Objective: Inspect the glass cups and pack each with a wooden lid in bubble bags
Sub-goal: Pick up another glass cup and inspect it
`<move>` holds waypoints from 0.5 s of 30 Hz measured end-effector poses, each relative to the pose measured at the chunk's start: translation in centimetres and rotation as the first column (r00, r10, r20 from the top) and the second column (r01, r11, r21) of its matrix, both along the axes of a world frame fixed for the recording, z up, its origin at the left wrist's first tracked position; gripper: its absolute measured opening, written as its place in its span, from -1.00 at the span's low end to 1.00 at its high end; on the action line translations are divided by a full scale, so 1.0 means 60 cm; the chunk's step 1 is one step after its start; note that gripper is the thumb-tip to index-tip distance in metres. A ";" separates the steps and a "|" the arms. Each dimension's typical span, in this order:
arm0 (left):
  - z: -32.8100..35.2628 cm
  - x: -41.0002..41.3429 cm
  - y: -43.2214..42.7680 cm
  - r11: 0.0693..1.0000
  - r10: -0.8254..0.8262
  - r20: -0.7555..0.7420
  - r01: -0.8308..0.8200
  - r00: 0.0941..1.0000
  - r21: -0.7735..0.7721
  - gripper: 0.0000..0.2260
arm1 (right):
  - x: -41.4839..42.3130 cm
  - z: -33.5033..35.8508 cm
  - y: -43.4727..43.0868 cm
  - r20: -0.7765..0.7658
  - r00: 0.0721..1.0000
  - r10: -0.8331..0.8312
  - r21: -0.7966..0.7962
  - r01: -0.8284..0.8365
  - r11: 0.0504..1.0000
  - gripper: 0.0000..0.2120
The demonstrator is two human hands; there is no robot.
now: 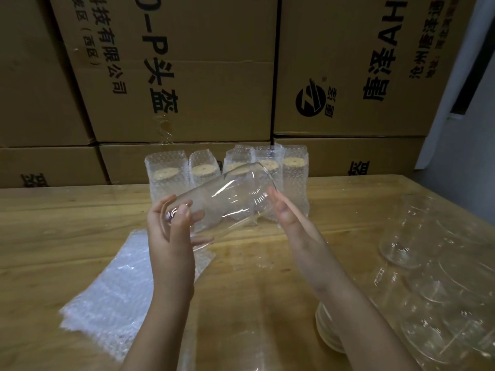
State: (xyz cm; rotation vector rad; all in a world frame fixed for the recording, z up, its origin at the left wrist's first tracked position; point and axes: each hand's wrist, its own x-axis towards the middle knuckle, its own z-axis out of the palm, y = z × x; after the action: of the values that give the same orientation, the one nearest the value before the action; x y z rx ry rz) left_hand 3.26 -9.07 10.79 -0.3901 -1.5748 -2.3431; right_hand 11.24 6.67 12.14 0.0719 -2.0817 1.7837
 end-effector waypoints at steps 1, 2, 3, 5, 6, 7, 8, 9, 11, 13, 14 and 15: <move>0.000 0.002 0.002 1.000 0.027 -0.023 -0.028 0.999 -0.009 -0.65 | 0.002 0.001 -0.003 -0.015 1.000 0.000 -0.007 0.000 1.000 -0.32; 0.000 0.004 0.003 0.999 0.047 -0.042 -0.048 0.998 -0.019 -0.67 | 0.003 0.003 -0.006 -0.030 1.000 -0.006 -0.010 0.006 1.000 -0.34; -0.001 0.005 0.004 0.998 0.056 -0.054 -0.058 0.997 -0.032 -0.68 | 0.005 0.004 -0.008 -0.049 0.999 -0.016 -0.006 0.015 1.000 -0.38; -0.002 0.008 0.006 0.996 0.033 -0.057 -0.037 0.998 -0.075 -0.64 | 0.006 0.003 -0.011 -0.098 0.994 -0.041 0.020 0.044 0.999 -0.47; -0.003 0.009 0.007 0.995 0.012 -0.053 -0.017 0.999 -0.094 -0.61 | 0.005 0.003 -0.012 -0.119 0.991 -0.055 0.033 0.059 0.998 -0.50; -0.003 0.009 0.007 0.995 -0.007 -0.049 0.002 0.999 -0.104 -0.60 | 0.005 0.002 -0.011 -0.132 0.989 -0.064 0.038 0.070 0.997 -0.52; -0.004 0.009 0.006 0.993 -0.027 -0.052 0.021 0.998 -0.116 -0.59 | 0.004 0.000 -0.009 -0.139 0.988 -0.068 0.037 0.074 0.997 -0.52; -0.005 0.008 0.006 0.990 -0.048 -0.064 0.039 0.997 -0.138 -0.60 | 0.002 0.000 -0.007 -0.139 0.988 -0.067 0.028 0.071 0.997 -0.50; -0.006 0.010 0.004 0.976 -0.095 -0.123 0.069 0.988 -0.207 -0.65 | -0.001 -0.001 0.000 -0.099 0.993 -0.069 0.005 0.070 0.998 -0.48; -0.006 0.014 -0.001 0.953 -0.144 -0.207 0.079 0.968 -0.291 -0.67 | -0.002 0.000 0.011 0.024 0.997 -0.078 -0.002 0.078 0.997 -0.50; -0.006 0.015 -0.003 0.942 -0.164 -0.246 0.078 0.955 -0.327 -0.67 | -0.001 0.002 0.016 0.116 0.991 -0.060 -0.007 0.061 0.998 -0.52; -0.006 0.016 -0.006 0.933 -0.182 -0.276 0.077 0.944 -0.351 -0.66 | 0.001 0.005 0.021 0.200 0.980 -0.019 -0.035 0.027 0.999 -0.54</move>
State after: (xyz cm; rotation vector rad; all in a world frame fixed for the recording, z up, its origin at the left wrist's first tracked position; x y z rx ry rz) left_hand 4.22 -9.43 10.45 -0.9146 -1.8349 -1.9723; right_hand 11.28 7.92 12.43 -0.1471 -2.1740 1.8834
